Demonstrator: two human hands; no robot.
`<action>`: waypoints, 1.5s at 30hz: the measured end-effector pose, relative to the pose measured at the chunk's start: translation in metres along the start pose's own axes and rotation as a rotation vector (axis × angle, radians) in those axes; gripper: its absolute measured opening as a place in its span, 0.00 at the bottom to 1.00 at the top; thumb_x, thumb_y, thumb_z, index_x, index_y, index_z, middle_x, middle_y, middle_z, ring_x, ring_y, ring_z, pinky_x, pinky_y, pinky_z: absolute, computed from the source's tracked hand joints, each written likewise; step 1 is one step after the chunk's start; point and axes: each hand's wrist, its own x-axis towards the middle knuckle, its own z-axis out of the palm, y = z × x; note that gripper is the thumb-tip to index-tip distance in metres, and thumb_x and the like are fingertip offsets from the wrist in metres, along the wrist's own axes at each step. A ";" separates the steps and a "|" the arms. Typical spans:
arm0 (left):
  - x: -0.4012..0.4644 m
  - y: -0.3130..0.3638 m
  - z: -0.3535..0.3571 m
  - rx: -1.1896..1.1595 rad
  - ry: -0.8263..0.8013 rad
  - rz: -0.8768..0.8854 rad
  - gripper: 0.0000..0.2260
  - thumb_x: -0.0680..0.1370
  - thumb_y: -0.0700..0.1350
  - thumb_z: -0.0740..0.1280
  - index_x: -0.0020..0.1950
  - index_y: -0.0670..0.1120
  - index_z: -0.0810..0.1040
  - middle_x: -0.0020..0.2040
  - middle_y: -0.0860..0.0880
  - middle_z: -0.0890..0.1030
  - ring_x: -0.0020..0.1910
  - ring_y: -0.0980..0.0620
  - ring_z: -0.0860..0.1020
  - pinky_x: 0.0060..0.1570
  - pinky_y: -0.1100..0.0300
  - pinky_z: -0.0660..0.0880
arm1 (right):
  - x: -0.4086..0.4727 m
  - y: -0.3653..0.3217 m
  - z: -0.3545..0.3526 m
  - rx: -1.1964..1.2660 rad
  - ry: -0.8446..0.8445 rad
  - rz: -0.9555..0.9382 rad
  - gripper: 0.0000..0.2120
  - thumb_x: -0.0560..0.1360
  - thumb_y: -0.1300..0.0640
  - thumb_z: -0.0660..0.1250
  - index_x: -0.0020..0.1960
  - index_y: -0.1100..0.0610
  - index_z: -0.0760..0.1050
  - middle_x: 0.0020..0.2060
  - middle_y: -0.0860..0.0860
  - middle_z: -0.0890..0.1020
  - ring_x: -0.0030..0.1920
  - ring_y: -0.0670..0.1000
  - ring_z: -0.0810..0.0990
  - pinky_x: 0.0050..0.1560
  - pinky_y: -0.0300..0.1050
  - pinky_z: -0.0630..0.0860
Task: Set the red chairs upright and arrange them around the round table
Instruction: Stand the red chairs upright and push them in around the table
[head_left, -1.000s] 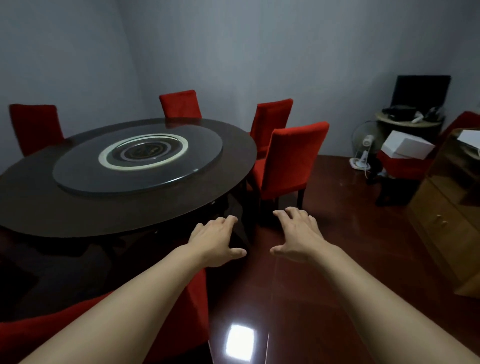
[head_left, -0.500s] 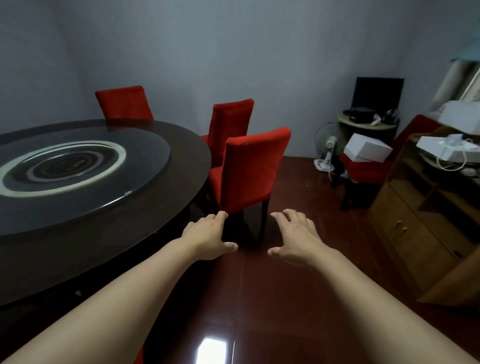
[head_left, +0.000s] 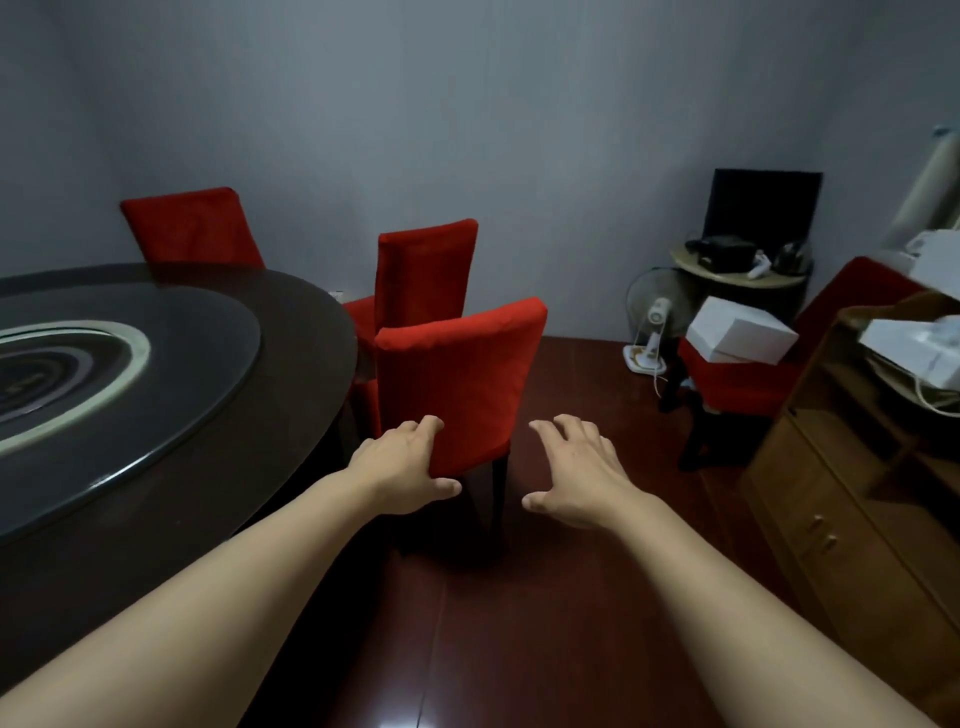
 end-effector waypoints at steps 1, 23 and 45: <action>0.020 0.006 0.001 -0.004 0.009 -0.028 0.35 0.74 0.60 0.67 0.75 0.50 0.56 0.70 0.47 0.67 0.67 0.48 0.70 0.64 0.50 0.69 | 0.021 0.016 -0.003 0.000 -0.008 -0.020 0.43 0.70 0.44 0.72 0.76 0.50 0.52 0.75 0.55 0.55 0.74 0.56 0.52 0.73 0.54 0.54; 0.342 -0.053 -0.010 0.090 0.139 -0.318 0.41 0.71 0.60 0.70 0.76 0.50 0.52 0.76 0.45 0.56 0.74 0.45 0.58 0.69 0.46 0.60 | 0.385 0.092 -0.004 -0.039 -0.136 -0.249 0.50 0.68 0.45 0.74 0.78 0.49 0.44 0.76 0.55 0.51 0.75 0.57 0.49 0.74 0.55 0.50; 0.459 -0.076 0.030 0.332 0.131 -0.517 0.15 0.69 0.49 0.69 0.54 0.52 0.72 0.50 0.53 0.78 0.52 0.49 0.77 0.52 0.55 0.69 | 0.564 0.105 0.051 -0.280 -0.038 -0.763 0.31 0.67 0.50 0.74 0.65 0.46 0.64 0.49 0.51 0.79 0.49 0.55 0.79 0.40 0.46 0.66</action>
